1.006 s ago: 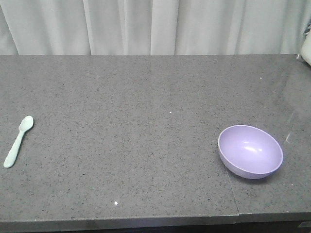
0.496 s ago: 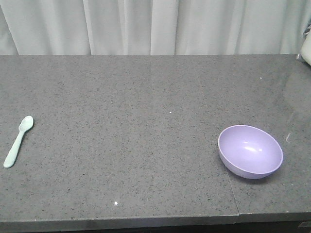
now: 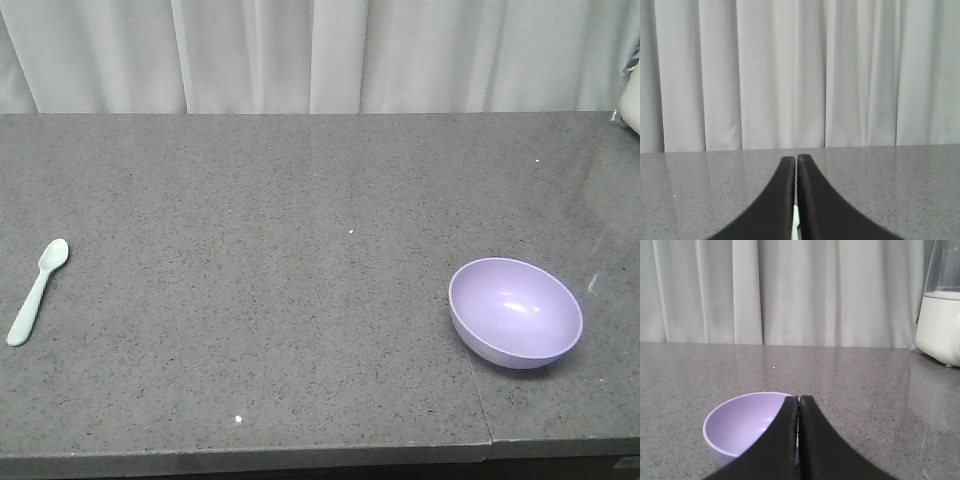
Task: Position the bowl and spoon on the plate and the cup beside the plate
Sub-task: 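Position the left gripper above the pale green spoon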
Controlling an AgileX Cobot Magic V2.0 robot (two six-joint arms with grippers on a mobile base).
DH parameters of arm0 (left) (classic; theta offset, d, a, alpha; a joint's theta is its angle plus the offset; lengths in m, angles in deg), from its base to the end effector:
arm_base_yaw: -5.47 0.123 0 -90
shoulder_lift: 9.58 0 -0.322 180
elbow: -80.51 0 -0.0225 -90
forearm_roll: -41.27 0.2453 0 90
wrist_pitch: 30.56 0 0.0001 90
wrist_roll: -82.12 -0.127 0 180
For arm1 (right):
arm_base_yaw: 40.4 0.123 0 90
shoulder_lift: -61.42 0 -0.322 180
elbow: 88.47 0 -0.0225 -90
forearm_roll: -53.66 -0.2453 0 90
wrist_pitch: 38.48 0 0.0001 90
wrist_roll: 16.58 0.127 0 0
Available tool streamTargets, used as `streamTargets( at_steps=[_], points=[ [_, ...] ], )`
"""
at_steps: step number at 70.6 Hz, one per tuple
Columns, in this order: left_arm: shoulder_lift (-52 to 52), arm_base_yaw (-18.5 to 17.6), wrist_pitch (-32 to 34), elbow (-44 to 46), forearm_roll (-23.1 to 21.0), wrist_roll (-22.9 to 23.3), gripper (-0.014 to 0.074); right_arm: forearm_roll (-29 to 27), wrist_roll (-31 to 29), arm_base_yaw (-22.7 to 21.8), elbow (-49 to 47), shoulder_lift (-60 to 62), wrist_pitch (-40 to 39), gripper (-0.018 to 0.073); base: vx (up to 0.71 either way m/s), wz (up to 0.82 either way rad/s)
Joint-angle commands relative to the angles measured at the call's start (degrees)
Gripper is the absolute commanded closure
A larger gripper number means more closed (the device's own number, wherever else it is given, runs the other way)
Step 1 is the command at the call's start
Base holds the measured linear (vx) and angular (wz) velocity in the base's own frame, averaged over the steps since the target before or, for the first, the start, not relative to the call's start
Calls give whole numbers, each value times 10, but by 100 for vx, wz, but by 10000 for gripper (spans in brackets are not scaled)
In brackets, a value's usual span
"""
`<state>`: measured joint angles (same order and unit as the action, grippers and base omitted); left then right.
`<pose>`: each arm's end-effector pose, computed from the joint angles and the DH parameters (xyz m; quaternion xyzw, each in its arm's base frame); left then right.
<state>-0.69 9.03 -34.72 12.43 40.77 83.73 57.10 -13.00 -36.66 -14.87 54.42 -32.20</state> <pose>0.0412 0.0025 0.2695 -0.0319 0.6495 0.0094 0.7596 0.0455 0.0021 0.2313 -0.0191 0.6873 0.0225 0.7258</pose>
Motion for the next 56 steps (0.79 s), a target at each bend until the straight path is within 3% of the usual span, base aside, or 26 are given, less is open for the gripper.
streamTargets(
  at_steps=[1,22,34,43,56],
  points=[
    [55,-4,-21,79,-3,1,603,2,2,-2,-75,-39,17,570,0,0],
    [305,-4,-281,366,-2,0,603,5,0,-2,-353,-254,300,570,0,0],
    [420,-4,-413,472,-2,0,603,4,-18,-2,-477,-371,434,570,0,0],
    [478,-4,-464,509,-2,0,603,4,-21,-2,-519,-434,477,570,0,0],
    [516,-4,-464,512,-2,0,603,-1,-20,-2,-521,-465,479,570,0,0]
  ],
)
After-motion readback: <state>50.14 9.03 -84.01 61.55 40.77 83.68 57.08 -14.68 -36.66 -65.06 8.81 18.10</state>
